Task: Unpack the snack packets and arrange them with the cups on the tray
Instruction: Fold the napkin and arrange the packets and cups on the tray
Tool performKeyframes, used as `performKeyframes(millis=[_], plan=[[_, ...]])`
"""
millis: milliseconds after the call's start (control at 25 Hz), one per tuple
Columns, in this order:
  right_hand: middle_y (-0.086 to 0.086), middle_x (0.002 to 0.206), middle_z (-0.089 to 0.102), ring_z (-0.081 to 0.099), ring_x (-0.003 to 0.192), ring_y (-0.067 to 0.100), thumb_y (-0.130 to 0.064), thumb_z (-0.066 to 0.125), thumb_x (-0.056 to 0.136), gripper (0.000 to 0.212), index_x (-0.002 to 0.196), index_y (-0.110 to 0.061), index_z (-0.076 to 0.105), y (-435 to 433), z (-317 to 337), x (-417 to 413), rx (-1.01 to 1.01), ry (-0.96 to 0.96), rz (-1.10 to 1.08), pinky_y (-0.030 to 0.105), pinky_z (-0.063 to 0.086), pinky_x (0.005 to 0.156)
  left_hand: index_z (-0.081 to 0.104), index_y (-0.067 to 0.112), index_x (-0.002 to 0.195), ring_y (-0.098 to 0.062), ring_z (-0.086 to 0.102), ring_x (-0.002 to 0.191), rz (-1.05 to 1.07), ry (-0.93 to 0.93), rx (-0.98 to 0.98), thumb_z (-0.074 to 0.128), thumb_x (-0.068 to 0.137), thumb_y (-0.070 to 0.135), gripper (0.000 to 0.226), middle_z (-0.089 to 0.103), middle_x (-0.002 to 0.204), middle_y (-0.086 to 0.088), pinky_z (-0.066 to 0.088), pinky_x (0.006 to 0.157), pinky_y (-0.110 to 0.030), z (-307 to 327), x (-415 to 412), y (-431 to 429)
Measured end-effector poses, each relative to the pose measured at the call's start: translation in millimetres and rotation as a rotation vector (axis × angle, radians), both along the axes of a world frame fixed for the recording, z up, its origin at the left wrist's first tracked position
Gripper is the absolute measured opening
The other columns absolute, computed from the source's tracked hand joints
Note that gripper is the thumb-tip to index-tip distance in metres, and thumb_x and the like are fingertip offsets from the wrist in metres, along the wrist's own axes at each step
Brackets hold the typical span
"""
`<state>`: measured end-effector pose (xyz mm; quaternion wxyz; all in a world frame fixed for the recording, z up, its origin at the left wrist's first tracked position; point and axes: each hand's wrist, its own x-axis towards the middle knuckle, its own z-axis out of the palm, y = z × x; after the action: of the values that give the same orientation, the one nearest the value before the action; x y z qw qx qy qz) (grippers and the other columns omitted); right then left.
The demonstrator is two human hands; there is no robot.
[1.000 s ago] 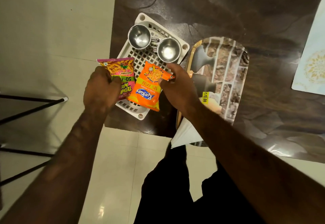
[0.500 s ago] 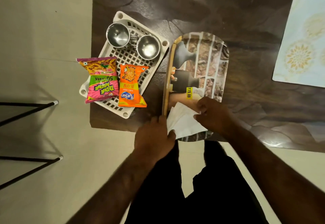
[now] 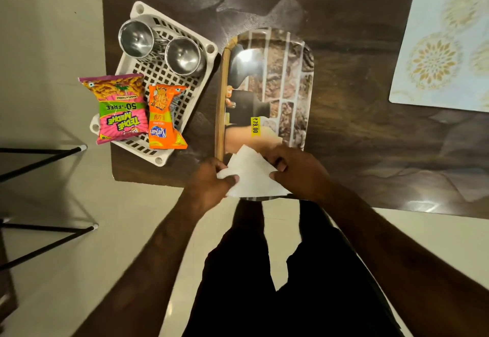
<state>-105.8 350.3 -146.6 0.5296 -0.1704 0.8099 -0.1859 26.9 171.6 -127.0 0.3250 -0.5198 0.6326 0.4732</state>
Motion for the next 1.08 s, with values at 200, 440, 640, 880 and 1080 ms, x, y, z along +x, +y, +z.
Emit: performKeyframes(millis=[200,440,640,880,1080], plan=[[-0.008,0.112,0.066,0.067,0.099,0.015,-0.036,0.066,0.086,0.026,0.112,-0.032,0.063,13.9,18.2,-8.9,0.004,0.229,-0.268,0.034,0.056,0.084,0.060,0.025,0.087,-0.019,0.066,0.091,0.276,0.301,-0.004,0.078,0.084,0.004,0.028,0.064,0.091,0.002,0.055,0.064,-0.028,18.7,2.1,2.2],[-0.002,0.114,0.077,0.076,0.095,0.014,-0.038,0.085,0.084,0.054,0.129,-0.019,0.060,6.3,31.4,-11.3,-0.086,-0.579,-1.013,0.029,0.061,0.064,0.060,0.015,0.123,-0.018,0.073,0.104,0.810,0.525,0.279,0.068,0.081,-0.010,0.050,0.077,0.110,-0.003,0.060,0.081,-0.030,35.8,-0.9,32.6],[0.010,0.120,0.079,0.074,0.112,0.034,-0.013,0.079,0.090,0.042,0.130,-0.014,0.070,-2.9,20.0,1.3,-0.289,-0.609,-1.158,0.037,0.062,0.068,0.062,0.012,0.124,-0.022,0.071,0.111,0.707,0.500,0.509,0.072,0.081,-0.002,0.046,0.075,0.119,-0.005,0.061,0.086,-0.034,33.3,-4.3,41.3],[0.011,0.121,0.078,0.075,0.115,0.035,-0.001,0.082,0.084,0.051,0.133,-0.009,0.068,-4.6,15.8,1.8,-0.341,-0.561,-1.110,0.051,0.063,0.090,0.070,0.024,0.122,-0.015,0.075,0.100,0.462,0.411,0.367,0.069,0.095,0.025,0.026,0.079,0.109,0.003,0.062,0.073,-0.034,27.3,-34.5,24.6],[0.003,0.116,0.080,0.076,0.108,0.026,-0.008,0.082,0.086,0.048,0.132,-0.015,0.068,-5.3,20.7,-1.0,-0.307,-0.528,-1.122,0.037,0.063,0.080,0.067,0.025,0.119,0.002,0.073,0.086,0.431,0.448,0.166,0.068,0.095,0.013,0.026,0.077,0.097,0.013,0.059,0.069,-0.022,29.4,-47.2,25.6]])
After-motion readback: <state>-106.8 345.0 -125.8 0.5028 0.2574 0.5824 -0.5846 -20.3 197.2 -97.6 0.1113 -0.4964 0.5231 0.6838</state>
